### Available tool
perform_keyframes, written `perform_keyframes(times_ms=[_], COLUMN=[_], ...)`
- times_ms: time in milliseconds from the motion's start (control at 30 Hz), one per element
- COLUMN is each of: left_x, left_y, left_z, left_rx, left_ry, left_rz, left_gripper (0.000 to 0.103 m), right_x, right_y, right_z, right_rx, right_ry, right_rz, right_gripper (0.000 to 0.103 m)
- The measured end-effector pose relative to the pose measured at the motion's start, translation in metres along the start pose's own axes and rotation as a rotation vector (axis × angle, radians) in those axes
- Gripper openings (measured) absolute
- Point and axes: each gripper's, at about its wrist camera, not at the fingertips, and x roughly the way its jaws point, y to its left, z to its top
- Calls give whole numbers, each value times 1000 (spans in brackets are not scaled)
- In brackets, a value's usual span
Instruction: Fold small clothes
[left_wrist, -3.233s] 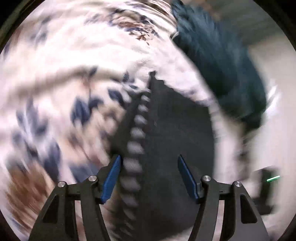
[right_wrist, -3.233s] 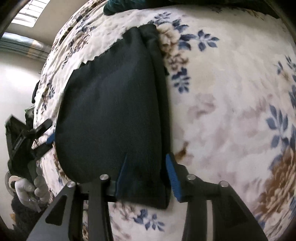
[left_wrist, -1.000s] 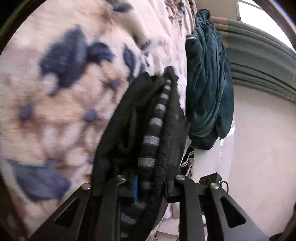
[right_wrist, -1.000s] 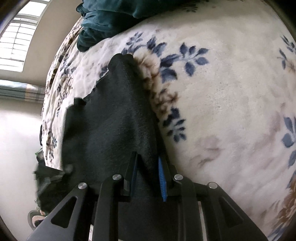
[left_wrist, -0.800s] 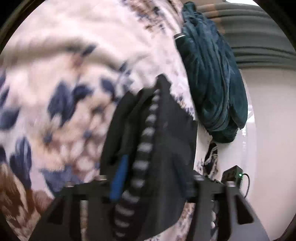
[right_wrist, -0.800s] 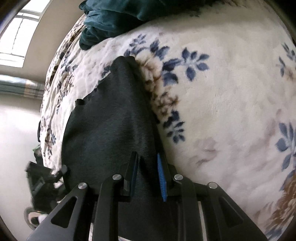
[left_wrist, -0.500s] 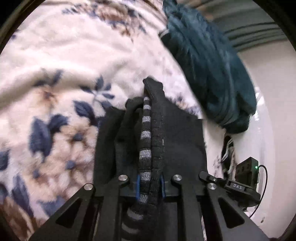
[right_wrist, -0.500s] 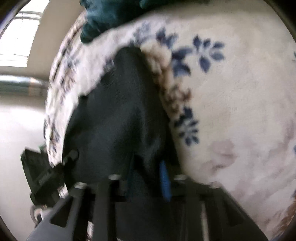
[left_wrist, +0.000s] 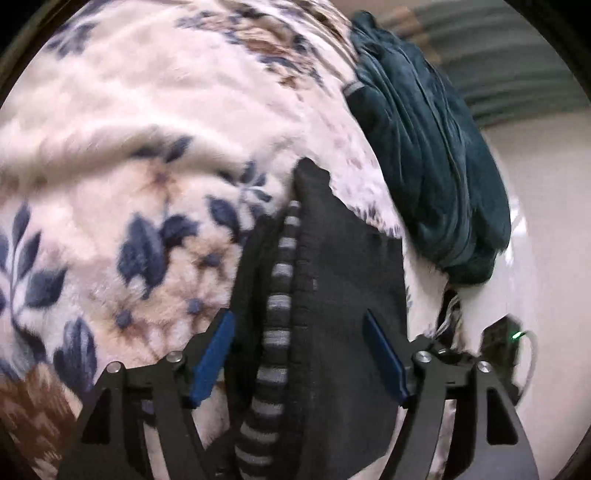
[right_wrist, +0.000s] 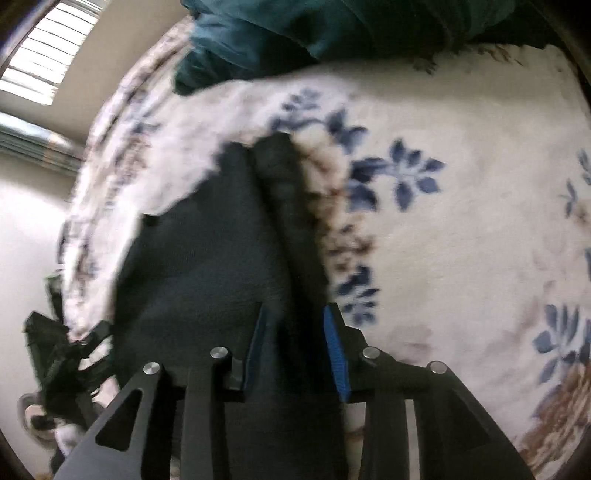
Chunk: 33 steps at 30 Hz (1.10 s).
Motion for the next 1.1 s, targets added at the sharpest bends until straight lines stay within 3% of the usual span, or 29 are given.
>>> perform_keyframes(times_ms=[67, 100, 167, 200, 233, 267, 400, 433, 500, 567, 700, 767, 867, 900, 933, 967, 1100], left_x=[12, 15, 15, 19, 22, 22, 27, 34, 40, 39, 34, 47, 75, 82, 85, 87, 78], left_y=[-3, -2, -4, -8, -11, -14, 6, 22, 35, 32, -2, -18, -35, -40, -44, -50, -59], left_z=[5, 8, 13, 15, 16, 17, 20, 21, 24, 29, 51, 68, 87, 91, 92, 94, 97], left_rx=[51, 53, 40, 39, 46, 48, -136, -196, -218, -203, -63, -2, 107, 166, 197, 229, 297], left_ry=[0, 1, -29, -9, -6, -8, -2, 17, 41, 56, 25, 23, 49, 51, 63, 65, 33], left_rz=[158, 166, 71, 32, 1, -48, -307, -279, -163, -138, -60, -17, 75, 119, 132, 142, 129], left_gripper=[70, 67, 37, 13, 12, 12, 11, 11, 17, 28, 64, 64, 59, 25, 14, 13, 10], right_x=[7, 11, 18, 21, 21, 21, 2, -2, 2, 10, 5, 12, 32, 36, 40, 40, 27], right_y=[6, 9, 11, 11, 13, 13, -7, -13, -21, -20, -7, -3, 1, 2, 4, 8, 9], right_z=[-4, -6, -9, -10, -10, -11, -13, -15, -15, -12, 13, 34, 62, 69, 74, 78, 81], right_rx=[-37, -47, -50, -54, -69, -76, 35, 63, 72, 67, 54, 61, 82, 71, 51, 36, 35], right_ry=[23, 29, 40, 38, 20, 3, -62, -71, -40, 6, -22, -36, -35, -31, -37, -62, -137], right_rz=[5, -12, -6, 2, -5, -25, 85, 90, 65, 52, 49, 44, 53, 67, 64, 45, 4], right_gripper=[41, 41, 41, 39, 29, 7, 7, 7, 7, 7, 13, 32, 36, 36, 31, 6, 6])
